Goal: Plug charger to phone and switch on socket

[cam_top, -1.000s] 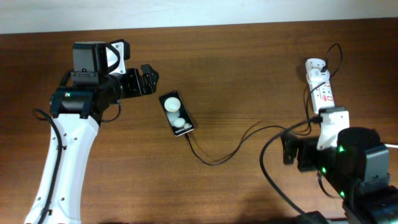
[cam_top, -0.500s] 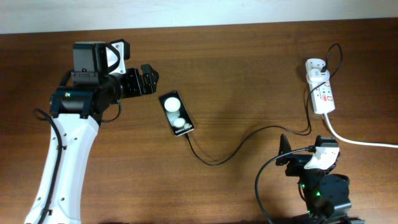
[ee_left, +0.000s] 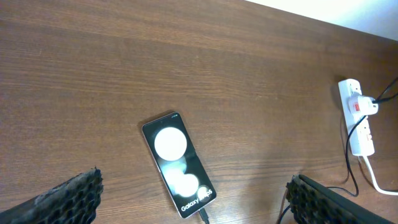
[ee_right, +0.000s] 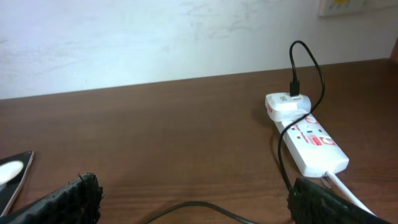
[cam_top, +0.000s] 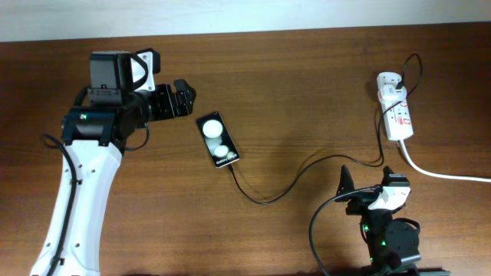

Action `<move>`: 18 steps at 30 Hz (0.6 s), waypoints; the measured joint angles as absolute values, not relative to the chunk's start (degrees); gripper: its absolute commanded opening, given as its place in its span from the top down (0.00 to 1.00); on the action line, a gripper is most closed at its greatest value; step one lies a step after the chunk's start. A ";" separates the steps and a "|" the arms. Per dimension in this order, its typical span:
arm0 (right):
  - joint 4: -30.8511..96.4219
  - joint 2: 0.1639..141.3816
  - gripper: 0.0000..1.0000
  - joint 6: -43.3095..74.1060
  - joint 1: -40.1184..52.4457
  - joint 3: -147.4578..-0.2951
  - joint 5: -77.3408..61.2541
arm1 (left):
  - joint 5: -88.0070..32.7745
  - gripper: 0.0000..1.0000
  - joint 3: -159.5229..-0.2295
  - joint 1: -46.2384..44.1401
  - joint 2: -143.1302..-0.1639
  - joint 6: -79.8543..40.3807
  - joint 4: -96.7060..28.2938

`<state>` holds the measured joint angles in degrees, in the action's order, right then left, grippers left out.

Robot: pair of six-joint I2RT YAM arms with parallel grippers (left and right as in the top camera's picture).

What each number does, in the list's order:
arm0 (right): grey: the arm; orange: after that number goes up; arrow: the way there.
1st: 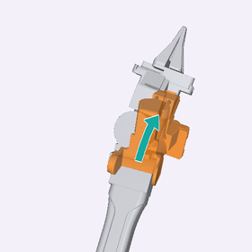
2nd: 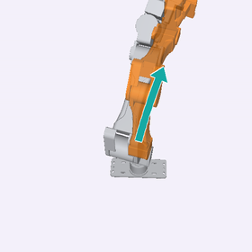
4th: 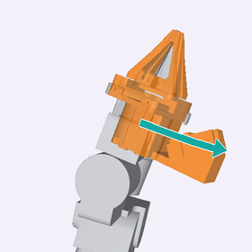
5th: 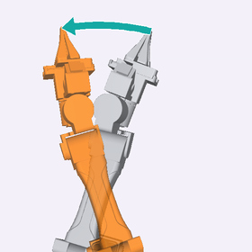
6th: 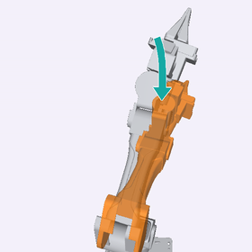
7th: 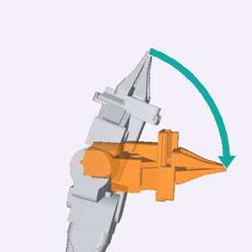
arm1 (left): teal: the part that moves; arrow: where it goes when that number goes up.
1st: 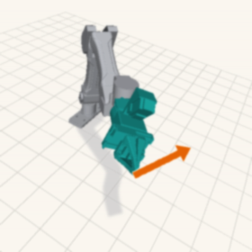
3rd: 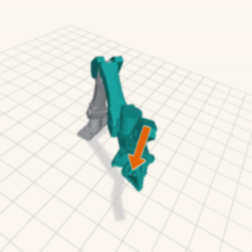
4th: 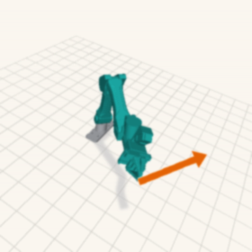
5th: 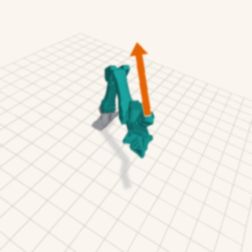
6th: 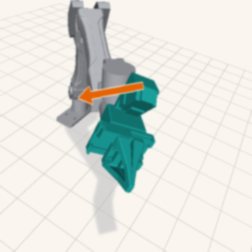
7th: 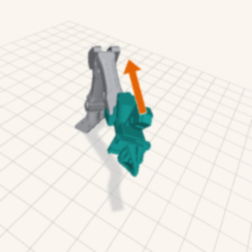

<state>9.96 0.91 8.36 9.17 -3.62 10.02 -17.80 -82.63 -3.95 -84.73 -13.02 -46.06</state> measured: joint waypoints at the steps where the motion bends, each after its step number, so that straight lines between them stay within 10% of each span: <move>1: 8.62 0.91 0.01 8.32 9.17 -3.25 10.00 | -17.80 0.01 -82.63 -3.95 -84.73 -13.02 -46.06; 18: 1.96 0.84 0.01 8.36 9.17 -0.71 6.81 | -17.80 0.01 -82.63 -3.95 -84.73 -13.02 -46.09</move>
<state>1.96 0.84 8.36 9.17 -0.71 6.81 -17.80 -82.63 -3.95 -84.73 -13.02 -46.09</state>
